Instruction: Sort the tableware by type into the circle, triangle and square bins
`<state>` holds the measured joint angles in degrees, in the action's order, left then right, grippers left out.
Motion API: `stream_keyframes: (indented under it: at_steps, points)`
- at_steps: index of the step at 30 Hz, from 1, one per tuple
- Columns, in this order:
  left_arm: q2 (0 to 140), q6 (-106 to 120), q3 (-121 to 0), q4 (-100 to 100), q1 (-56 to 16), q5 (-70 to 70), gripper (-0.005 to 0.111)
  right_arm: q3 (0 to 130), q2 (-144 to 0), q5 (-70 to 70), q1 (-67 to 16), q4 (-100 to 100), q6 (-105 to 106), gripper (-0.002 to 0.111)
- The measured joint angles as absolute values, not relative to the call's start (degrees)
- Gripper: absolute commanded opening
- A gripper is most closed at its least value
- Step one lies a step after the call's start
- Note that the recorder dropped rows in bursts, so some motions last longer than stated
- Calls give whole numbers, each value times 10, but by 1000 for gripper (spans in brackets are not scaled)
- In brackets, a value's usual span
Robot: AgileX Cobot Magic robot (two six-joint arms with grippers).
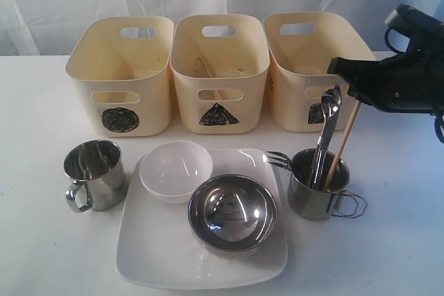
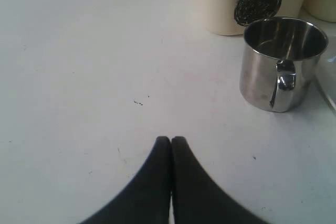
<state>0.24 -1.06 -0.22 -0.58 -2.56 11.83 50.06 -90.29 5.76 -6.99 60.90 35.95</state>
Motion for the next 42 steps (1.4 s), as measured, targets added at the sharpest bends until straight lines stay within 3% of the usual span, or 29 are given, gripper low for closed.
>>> stream_keyframes:
  at_steps: [25, 42]
  points:
    - [2, -11, -2, -6, -26, 118, 0, 501, -683, 58, -70, 606, 360, 0]
    - [2, -11, -2, -6, -26, 118, 0, 559, -753, -13, -76, 681, 326, 0]
